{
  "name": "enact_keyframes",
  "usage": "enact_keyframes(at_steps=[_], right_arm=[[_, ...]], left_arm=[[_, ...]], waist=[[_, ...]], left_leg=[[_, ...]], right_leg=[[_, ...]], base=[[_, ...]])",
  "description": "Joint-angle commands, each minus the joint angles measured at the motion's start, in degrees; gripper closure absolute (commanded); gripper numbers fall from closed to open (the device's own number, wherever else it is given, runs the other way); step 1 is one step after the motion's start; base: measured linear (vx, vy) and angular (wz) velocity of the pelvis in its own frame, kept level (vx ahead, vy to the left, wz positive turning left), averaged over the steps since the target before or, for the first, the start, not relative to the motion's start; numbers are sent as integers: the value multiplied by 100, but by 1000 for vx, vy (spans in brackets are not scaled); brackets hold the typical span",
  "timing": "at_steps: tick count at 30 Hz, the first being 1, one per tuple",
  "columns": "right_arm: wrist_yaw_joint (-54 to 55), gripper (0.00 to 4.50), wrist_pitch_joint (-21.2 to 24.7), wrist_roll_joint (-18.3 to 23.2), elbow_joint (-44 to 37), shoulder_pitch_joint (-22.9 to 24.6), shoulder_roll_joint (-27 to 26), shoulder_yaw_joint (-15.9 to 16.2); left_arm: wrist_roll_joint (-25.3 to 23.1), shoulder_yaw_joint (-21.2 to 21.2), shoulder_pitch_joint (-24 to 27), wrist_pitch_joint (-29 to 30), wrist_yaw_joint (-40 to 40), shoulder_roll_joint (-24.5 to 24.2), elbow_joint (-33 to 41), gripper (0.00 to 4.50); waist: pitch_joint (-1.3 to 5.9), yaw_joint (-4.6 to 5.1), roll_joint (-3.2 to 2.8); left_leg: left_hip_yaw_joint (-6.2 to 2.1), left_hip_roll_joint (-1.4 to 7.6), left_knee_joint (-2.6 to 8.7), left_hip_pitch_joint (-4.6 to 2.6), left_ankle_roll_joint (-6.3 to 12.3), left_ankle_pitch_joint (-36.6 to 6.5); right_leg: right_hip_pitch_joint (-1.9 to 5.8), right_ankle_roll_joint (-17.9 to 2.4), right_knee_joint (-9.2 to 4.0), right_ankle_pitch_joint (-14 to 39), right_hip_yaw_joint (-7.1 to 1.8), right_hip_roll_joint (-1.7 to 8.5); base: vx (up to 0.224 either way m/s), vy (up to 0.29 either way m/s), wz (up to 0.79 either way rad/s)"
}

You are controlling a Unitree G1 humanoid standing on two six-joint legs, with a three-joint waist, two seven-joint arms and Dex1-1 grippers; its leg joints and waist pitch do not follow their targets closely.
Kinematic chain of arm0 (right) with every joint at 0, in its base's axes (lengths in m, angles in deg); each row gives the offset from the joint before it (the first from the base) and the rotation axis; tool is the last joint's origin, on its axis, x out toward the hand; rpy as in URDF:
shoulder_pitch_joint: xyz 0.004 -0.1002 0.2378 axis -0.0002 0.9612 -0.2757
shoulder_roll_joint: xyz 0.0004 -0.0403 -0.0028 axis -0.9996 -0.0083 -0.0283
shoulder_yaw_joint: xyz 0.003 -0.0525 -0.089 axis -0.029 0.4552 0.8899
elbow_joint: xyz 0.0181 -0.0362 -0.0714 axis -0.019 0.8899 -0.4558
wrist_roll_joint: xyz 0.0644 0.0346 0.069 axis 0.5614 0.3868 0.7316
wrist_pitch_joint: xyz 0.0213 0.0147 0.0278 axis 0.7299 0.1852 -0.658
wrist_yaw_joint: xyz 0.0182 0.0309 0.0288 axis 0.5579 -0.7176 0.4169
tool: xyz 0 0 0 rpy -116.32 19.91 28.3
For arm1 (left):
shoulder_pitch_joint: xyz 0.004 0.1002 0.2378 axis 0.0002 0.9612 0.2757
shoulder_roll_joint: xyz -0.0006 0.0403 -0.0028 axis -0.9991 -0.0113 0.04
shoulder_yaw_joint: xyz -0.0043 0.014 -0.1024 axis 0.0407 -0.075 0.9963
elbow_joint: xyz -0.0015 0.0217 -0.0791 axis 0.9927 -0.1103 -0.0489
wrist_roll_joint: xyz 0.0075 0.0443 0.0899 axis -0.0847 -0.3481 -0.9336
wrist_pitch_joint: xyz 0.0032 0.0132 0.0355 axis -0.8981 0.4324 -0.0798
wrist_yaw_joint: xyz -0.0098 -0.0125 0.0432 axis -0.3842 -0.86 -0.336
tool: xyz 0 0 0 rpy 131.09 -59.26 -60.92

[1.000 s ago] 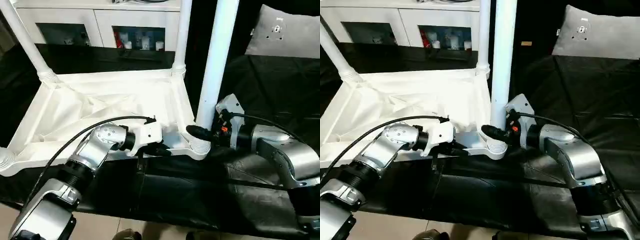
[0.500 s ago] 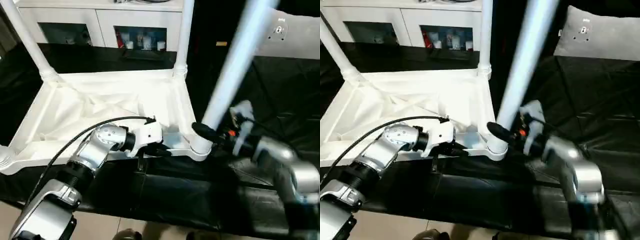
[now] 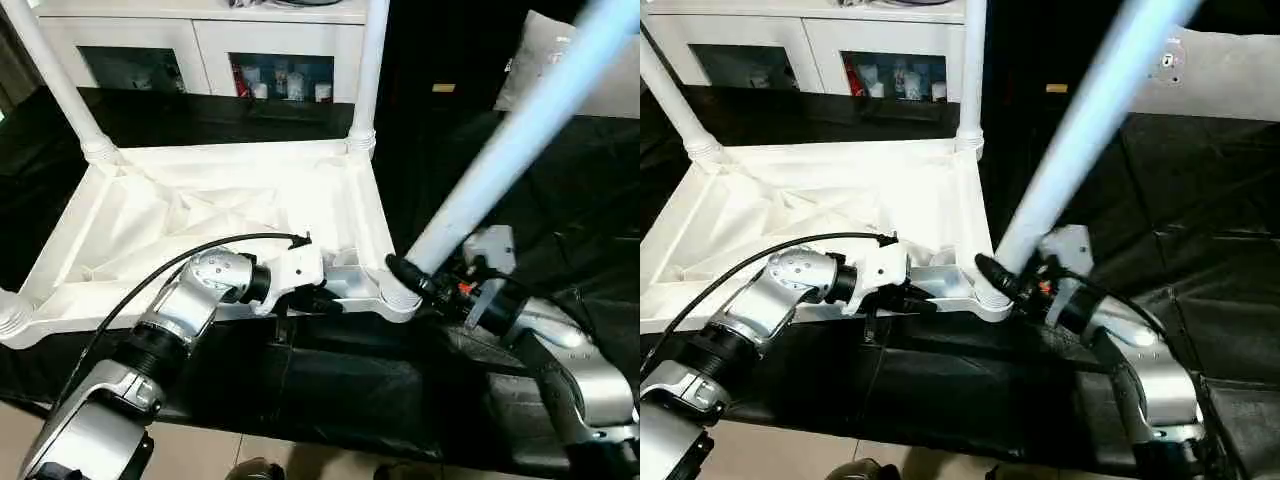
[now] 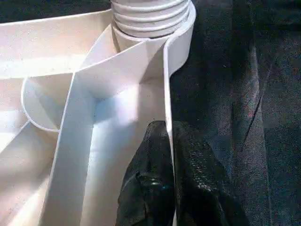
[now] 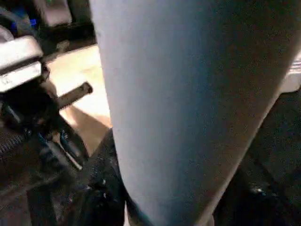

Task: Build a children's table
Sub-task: Insert table leg to table base

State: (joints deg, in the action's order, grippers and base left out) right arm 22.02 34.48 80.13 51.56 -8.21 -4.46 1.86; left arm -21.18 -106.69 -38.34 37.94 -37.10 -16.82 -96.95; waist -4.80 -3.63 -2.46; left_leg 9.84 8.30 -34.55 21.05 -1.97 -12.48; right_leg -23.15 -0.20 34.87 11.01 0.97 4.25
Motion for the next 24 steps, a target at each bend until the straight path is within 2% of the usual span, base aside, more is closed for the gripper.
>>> enact_keyframes(at_steps=[1, 3, 9, 12, 13, 18, 23, 24], right_arm=[[-117, 261, 186, -448, 380, 164, 154, 356], [-192, 261, 224, -470, 450, 122, 203, 421], [-493, 261, 278, -488, 802, -142, 288, 650], [-624, 261, 593, -347, 1080, -416, 208, 713], [-659, 261, 627, -353, 1118, -451, 214, 743], [-768, 261, 662, -415, 1168, -497, 256, 876], [-789, 261, 787, -302, 1139, -510, 207, 831], [-786, 261, 842, -283, 1131, -514, 181, 816]], left_arm=[[-60, 69, -37, -33, -4, -42, 67, 450], [-69, 56, -35, -35, -28, -51, 77, 450], [-89, 3, -92, -91, -144, -63, 68, 450], [-146, -26, -275, -147, -224, -62, -82, 450], [-151, -24, -310, -154, -234, -56, -113, 450], [-218, 15, -530, -291, -169, -16, -431, 450], [-239, 87, -648, -415, -21, 46, -634, 450], [-247, 117, -776, -527, 0, 101, -835, 450]], waist=[[338, -14, 20], [334, -6, 35], [335, 6, 24], [341, 24, 59], [332, 23, 46], [324, 24, 57], [332, 14, 15], [336, -1, -56]], left_leg=[[-147, 435, 473, -36, 311, -849], [-147, 438, 478, -40, 313, -904], [-154, 444, 474, -36, 348, -896], [-149, 428, 472, -36, 389, -883], [-149, 431, 479, -39, 370, -922], [-151, 444, 494, -55, 253, -1103], [-154, 446, 504, -60, 211, -1160], [-162, 441, 506, -68, 172, -1235]], right_leg=[[301, -1648, -387, 614, -214, 434], [298, -1640, -399, 710, -220, 438], [301, -1697, -395, 702, -217, 445], [304, -1710, -397, 751, -214, 434], [299, -1707, -411, 888, -214, 441], [287, -1598, -449, 1286, -233, 458], [284, -1588, -460, 1269, -229, 446], [283, -1598, -458, 1307, -227, 447]], base=[[0, 0, 0], [0, 0, 0], [0, 0, 0], [0, 0, 0], [0, 0, 0], [0, 0, 0], [0, 0, 0], [0, 0, 0]])
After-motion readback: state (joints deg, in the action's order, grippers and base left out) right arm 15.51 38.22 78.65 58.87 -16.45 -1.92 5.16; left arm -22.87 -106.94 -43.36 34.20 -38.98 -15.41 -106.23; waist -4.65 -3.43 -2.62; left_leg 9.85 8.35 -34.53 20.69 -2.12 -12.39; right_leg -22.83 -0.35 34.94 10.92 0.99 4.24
